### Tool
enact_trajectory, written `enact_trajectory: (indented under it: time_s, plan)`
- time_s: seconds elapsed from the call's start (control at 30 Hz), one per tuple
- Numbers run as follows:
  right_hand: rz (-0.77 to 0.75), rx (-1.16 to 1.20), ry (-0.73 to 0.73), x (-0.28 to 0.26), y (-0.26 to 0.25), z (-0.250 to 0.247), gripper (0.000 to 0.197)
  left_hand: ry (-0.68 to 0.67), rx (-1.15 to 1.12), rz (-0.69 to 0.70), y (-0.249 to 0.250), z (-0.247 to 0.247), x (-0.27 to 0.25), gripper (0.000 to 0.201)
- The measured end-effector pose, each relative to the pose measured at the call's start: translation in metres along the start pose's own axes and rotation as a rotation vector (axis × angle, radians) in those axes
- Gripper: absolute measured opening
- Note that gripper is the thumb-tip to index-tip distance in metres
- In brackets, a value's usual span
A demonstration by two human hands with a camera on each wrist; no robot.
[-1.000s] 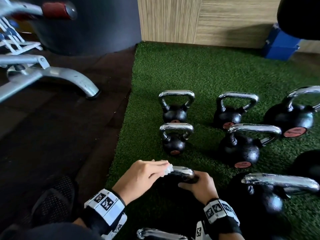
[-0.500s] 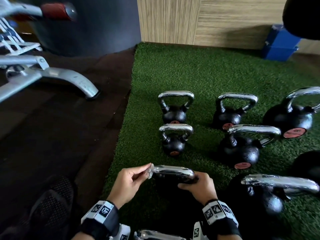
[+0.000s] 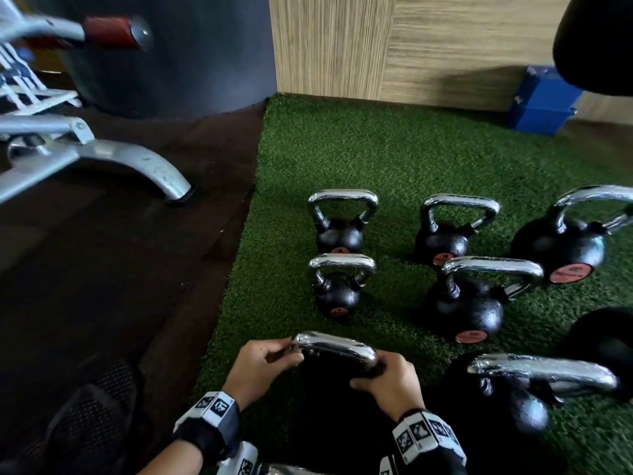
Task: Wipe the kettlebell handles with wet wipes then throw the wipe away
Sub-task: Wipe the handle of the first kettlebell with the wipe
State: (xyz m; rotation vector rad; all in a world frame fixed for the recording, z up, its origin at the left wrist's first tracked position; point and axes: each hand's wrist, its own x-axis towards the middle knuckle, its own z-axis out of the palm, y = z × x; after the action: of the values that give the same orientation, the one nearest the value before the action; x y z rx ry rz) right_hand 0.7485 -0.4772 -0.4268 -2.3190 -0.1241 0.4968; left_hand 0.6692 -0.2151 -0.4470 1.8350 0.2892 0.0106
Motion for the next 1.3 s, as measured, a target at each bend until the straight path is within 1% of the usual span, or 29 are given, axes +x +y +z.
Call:
enact_trajectory:
  time_s: [0.07, 0.1, 0.17, 0.23, 0.3, 0.33, 0.37, 0.43, 0.47, 0.5, 0.6, 0.67, 0.73, 0.83, 0.9, 1.03, 1.1, 1.2, 1.3]
  plan:
    - [-0.08, -0.069, -0.042, -0.001, 0.005, -0.002, 0.037, 0.036, 0.039, -0.017, 0.006, 0.001, 0.011, 0.022]
    - [-0.125, -0.108, -0.052, -0.002, 0.007, -0.002, 0.037, 0.063, 0.054, -0.018, 0.011, 0.004, 0.018, 0.024]
    - [-0.173, -0.142, -0.062, -0.005, 0.006, 0.0, 0.028, 0.101, 0.078, -0.013, 0.024, 0.016, 0.03, 0.019]
    - [-0.201, -0.166, -0.092, -0.005, -0.002, 0.002, 0.02, 0.089, 0.13, 0.021, 0.036, 0.027, 0.044, 0.015]
    - [-0.21, -0.2, -0.157, -0.002, -0.01, 0.002, 0.019, 0.037, 0.207, 0.03, 0.044, 0.031, 0.056, 0.02]
    - [-0.206, -0.214, -0.168, 0.001, -0.014, 0.001, 0.018, -0.022, 0.205, 0.013, 0.046, 0.03, 0.06, 0.023]
    - [-0.198, -0.215, -0.155, 0.005, -0.017, 0.0, 0.016, -0.108, 0.154, -0.012, 0.047, 0.028, 0.062, 0.027]
    - [-0.171, -0.153, -0.081, 0.012, -0.022, -0.001, 0.007, -0.256, 0.011, -0.049, 0.049, 0.022, 0.061, 0.031]
    - [-0.146, -0.111, -0.045, 0.016, -0.024, 0.0, 0.013, -0.279, -0.001, -0.052, 0.049, 0.021, 0.058, 0.032]
    - [-0.122, -0.078, -0.036, 0.019, -0.026, 0.002, 0.023, -0.261, 0.035, -0.046, 0.047, 0.019, 0.057, 0.032]
    - [-0.06, -0.016, -0.155, 0.025, -0.024, 0.007, 0.056, -0.112, 0.204, -0.044, 0.041, 0.023, 0.055, 0.034]
    - [-0.034, 0.052, -0.183, 0.027, -0.019, 0.006, 0.065, -0.006, 0.215, -0.058, 0.043, 0.027, 0.055, 0.035]
    - [-0.014, 0.076, -0.183, 0.027, -0.015, 0.004, 0.067, 0.036, 0.174, -0.033, 0.048, 0.028, 0.057, 0.034]
    - [-0.001, 0.09, -0.18, 0.026, -0.017, 0.004, 0.067, 0.035, 0.031, 0.024, 0.056, 0.023, 0.06, 0.036]
    - [0.002, 0.108, -0.173, 0.025, -0.017, 0.006, 0.069, 0.027, -0.06, 0.014, 0.056, 0.021, 0.06, 0.036]
    - [-0.002, 0.122, -0.177, 0.022, -0.016, 0.005, 0.069, -0.03, -0.156, -0.05, 0.059, 0.021, 0.06, 0.03]
    - [-0.009, 0.122, -0.176, 0.022, -0.016, 0.005, 0.069, -0.05, -0.226, -0.046, 0.062, 0.018, 0.058, 0.029]
    - [-0.011, 0.121, -0.166, 0.023, -0.014, 0.008, 0.07, -0.06, -0.211, 0.003, 0.067, 0.012, 0.043, 0.029]
    - [-0.017, 0.114, -0.161, 0.024, -0.011, 0.008, 0.069, -0.134, -0.125, 0.043, 0.072, 0.008, 0.028, 0.03]
